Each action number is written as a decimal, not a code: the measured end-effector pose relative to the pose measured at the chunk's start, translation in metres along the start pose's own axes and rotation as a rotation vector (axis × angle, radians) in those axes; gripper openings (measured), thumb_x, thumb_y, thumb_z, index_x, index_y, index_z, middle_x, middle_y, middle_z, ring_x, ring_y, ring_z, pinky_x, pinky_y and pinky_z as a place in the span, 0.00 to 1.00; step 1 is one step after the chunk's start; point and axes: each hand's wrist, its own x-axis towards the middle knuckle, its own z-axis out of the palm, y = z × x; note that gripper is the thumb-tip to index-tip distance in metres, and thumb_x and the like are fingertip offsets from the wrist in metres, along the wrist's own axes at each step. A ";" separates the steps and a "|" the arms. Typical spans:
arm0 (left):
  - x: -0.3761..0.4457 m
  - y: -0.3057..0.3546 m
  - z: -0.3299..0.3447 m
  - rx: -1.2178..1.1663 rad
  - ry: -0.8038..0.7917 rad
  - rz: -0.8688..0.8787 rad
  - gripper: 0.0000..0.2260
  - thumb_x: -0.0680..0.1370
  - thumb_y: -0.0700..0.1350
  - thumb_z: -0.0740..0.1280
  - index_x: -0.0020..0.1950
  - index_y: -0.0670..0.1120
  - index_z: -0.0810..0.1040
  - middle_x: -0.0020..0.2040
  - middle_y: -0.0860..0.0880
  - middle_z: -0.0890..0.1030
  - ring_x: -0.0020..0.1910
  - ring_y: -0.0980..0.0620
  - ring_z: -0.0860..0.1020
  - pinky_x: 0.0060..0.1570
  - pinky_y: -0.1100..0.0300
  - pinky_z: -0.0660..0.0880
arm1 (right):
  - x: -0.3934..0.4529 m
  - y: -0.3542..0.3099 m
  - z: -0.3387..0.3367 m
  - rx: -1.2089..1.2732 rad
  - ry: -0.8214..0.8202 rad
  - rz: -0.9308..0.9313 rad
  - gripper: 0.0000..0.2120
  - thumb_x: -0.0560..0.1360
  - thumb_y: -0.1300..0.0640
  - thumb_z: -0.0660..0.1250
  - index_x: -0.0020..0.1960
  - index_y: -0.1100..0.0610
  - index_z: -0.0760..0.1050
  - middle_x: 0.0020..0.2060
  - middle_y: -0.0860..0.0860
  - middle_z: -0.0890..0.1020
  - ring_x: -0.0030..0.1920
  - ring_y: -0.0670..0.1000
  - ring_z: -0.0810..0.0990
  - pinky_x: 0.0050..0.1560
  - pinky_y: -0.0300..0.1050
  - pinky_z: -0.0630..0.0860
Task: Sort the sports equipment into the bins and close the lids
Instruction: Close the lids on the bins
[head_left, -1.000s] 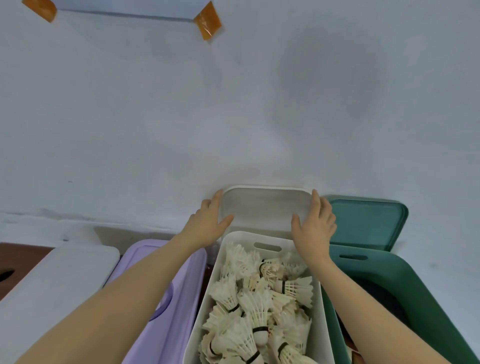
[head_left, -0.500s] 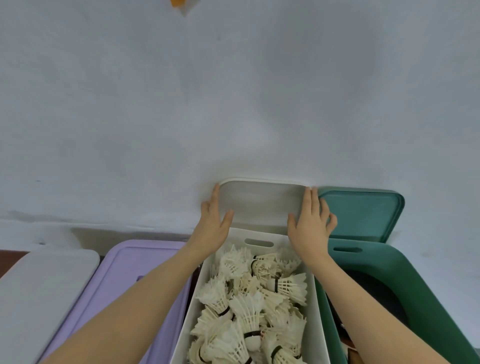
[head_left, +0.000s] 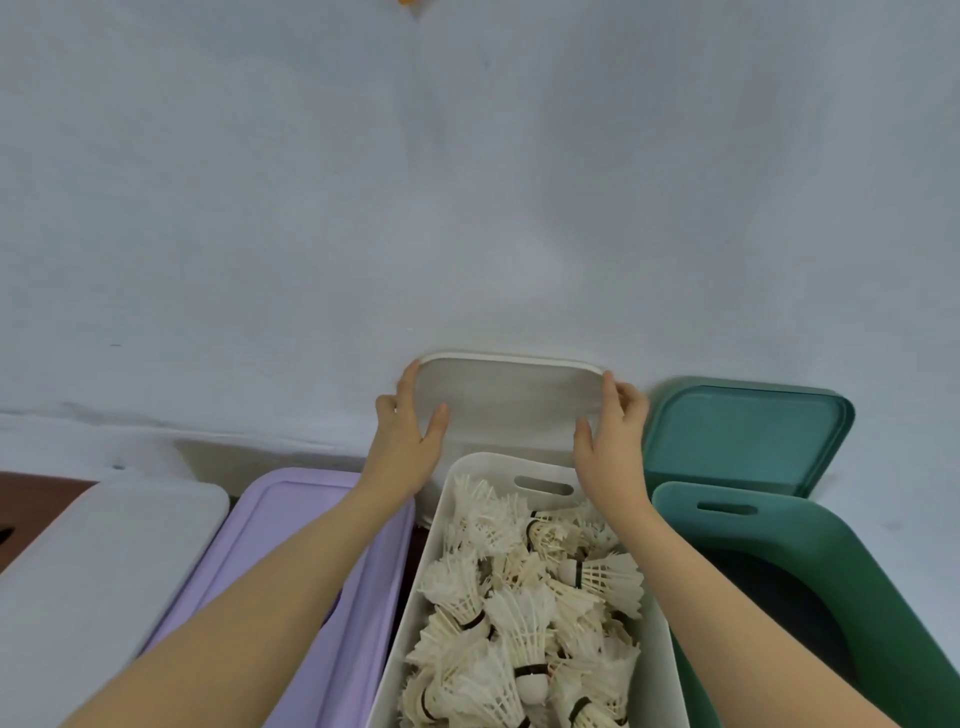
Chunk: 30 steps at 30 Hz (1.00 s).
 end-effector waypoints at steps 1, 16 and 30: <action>0.002 -0.001 -0.003 0.012 -0.004 0.001 0.27 0.80 0.51 0.58 0.76 0.57 0.48 0.58 0.43 0.64 0.40 0.51 0.73 0.52 0.58 0.67 | 0.000 -0.001 0.001 0.003 0.003 0.008 0.27 0.78 0.62 0.60 0.74 0.54 0.56 0.65 0.56 0.59 0.61 0.52 0.66 0.55 0.34 0.62; 0.007 0.050 -0.046 -0.060 0.125 0.103 0.28 0.80 0.52 0.59 0.76 0.57 0.47 0.68 0.42 0.59 0.54 0.49 0.70 0.54 0.63 0.62 | 0.007 -0.062 -0.026 0.222 0.055 -0.064 0.27 0.79 0.61 0.57 0.76 0.52 0.52 0.66 0.55 0.60 0.50 0.39 0.63 0.48 0.18 0.57; -0.056 0.123 -0.090 -0.225 0.239 0.322 0.19 0.79 0.52 0.58 0.69 0.52 0.58 0.66 0.47 0.61 0.64 0.50 0.65 0.65 0.50 0.66 | -0.033 -0.119 -0.122 0.349 0.170 -0.211 0.21 0.79 0.57 0.60 0.70 0.53 0.59 0.64 0.50 0.63 0.62 0.41 0.63 0.64 0.38 0.61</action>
